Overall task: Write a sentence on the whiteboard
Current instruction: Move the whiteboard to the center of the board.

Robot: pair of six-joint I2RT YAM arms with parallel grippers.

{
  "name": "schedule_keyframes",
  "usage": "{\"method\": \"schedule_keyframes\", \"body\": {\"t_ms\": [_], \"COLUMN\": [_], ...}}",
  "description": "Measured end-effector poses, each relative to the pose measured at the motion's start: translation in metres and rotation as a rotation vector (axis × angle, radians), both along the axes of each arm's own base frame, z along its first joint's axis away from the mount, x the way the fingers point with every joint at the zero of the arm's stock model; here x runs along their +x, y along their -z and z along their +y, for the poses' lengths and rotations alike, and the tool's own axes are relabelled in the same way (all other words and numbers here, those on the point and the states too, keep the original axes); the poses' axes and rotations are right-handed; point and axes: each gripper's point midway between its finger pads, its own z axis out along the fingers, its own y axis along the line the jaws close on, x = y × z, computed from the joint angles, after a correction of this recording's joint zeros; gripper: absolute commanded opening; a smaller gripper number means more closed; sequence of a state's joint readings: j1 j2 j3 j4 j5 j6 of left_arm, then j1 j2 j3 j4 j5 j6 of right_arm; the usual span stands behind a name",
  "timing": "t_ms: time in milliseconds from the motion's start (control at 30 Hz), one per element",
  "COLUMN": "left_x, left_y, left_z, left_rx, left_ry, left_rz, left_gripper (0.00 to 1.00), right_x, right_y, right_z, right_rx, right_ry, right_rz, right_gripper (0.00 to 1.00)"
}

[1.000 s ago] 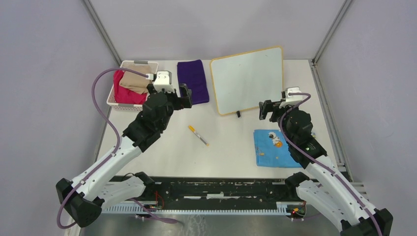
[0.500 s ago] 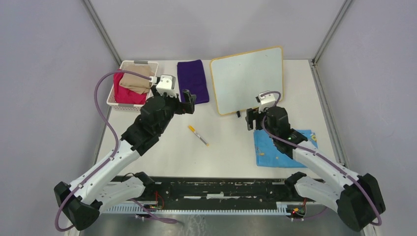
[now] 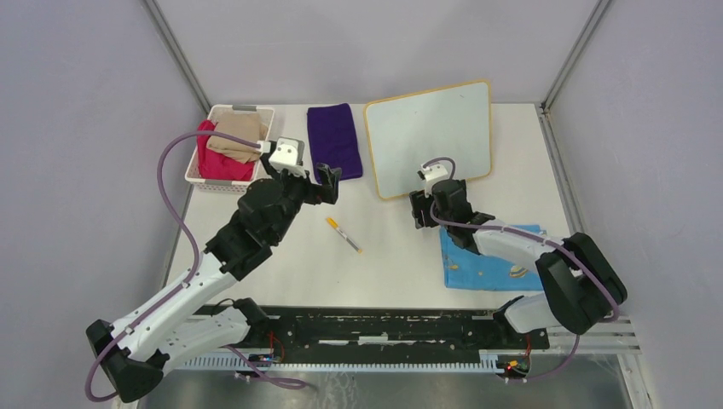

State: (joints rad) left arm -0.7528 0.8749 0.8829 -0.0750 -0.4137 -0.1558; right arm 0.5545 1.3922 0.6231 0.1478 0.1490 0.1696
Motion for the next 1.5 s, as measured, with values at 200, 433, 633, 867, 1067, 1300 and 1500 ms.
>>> {"method": "schedule_keyframes", "body": {"t_ms": [200,433,633,867,1067,1300,1500], "left_x": [-0.002,-0.004,-0.007,-0.006,-0.007,-0.008,-0.008], "left_y": [0.0,-0.002,-0.004,-0.002,-0.002,-0.003,-0.003], "left_z": [-0.003,0.002,0.006,0.008,0.006,0.005,0.005], "left_rx": [0.001,0.009,0.023,0.031,0.031,0.029,0.029], "left_ry": [0.008,-0.01,-0.026,-0.036,-0.031,-0.027,-0.027], "left_rz": [-0.002,-0.016,-0.031,-0.033,-0.033,-0.035,-0.036], "left_gripper": [1.0,1.0,1.0,1.0,1.0,1.0,1.0], "right_x": [0.013,0.029,0.041,0.057,0.061,0.059,0.05], "right_y": [0.009,0.02,0.032,0.039,0.041,0.041,0.043], "right_z": [0.011,0.019,0.022,0.025,0.027,0.03,0.037], "right_rx": [0.015,0.021,0.01,-0.006,-0.003,0.0,-0.012], "right_ry": [0.005,0.034,0.065,0.094,0.104,0.111,0.114], "right_rz": [0.019,0.033,0.046,0.04,0.038,0.023,0.008], "right_gripper": [0.6,0.52,0.48,0.38,0.29,0.14,0.01]}}
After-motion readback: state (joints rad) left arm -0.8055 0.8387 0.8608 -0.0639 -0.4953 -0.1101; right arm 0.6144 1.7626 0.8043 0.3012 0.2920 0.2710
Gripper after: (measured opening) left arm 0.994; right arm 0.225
